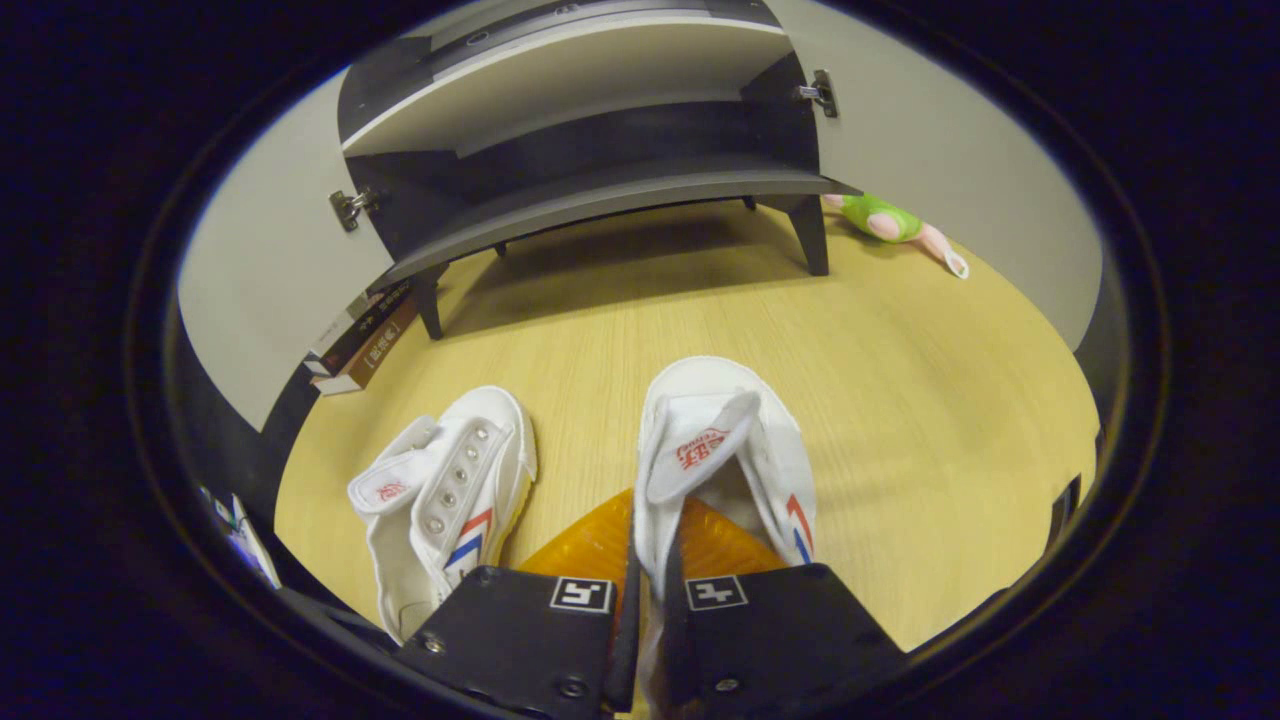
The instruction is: Grab one shoe with the right hand and put it into the shoe cabinet, grab the other shoe with the left hand and put it into the shoe cabinet; then close the right door with the right hand and the left door with the left hand.
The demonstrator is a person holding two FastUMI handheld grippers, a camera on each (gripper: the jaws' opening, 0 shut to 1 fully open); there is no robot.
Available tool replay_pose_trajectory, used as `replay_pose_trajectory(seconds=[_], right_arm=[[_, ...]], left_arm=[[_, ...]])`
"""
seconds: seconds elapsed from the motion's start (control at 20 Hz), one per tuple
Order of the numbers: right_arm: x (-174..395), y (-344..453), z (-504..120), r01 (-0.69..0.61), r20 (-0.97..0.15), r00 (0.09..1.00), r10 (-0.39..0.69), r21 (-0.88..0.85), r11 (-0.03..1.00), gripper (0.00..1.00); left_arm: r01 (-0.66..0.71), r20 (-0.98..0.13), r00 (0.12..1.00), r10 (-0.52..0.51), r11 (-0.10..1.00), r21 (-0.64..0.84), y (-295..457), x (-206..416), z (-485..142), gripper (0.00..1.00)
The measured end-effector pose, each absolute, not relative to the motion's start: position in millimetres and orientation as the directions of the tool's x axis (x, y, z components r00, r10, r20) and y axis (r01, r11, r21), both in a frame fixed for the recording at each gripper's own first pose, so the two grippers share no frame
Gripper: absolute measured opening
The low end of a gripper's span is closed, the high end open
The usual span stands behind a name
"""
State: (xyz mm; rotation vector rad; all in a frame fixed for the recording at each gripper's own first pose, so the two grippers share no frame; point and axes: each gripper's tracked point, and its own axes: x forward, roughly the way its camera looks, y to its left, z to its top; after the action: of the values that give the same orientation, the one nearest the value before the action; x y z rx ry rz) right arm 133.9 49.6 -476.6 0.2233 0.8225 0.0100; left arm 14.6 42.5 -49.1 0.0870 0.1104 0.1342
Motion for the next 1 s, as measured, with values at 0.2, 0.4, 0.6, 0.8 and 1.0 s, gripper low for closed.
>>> replay_pose_trajectory(seconds=[0.2,0.4,0.6,0.8,1.0], right_arm=[[135.6,43.4,-460.5,0.040,-0.724,0.680,0.116,0.194,0.980,0.05],[134.4,48.2,-417.1,-0.015,-0.685,0.713,0.150,0.200,0.980,0.05],[138.4,51.7,-362.7,-0.056,-0.628,0.762,0.162,0.185,0.981,0.05],[153.8,52.7,-293.2,-0.087,-0.551,0.819,0.160,0.156,0.984,0.05],[179.8,53.8,-216.9,-0.120,-0.458,0.874,0.163,0.120,0.985,0.05]], left_arm=[[-0.128,-0.099,0.986,0.137,0.987,0.094,40.2,18.3,-49.2,1.00],[-0.115,-0.106,0.987,0.124,0.990,0.084,35.6,25.5,-52.7,0.96],[-0.103,-0.090,0.990,0.107,0.993,0.055,31.5,31.1,-48.6,0.96],[-0.099,-0.082,0.991,0.103,0.994,0.056,30.2,29.0,-50.4,1.00],[-0.115,-0.085,0.989,0.120,0.991,0.061,36.1,22.8,-55.9,1.00]])
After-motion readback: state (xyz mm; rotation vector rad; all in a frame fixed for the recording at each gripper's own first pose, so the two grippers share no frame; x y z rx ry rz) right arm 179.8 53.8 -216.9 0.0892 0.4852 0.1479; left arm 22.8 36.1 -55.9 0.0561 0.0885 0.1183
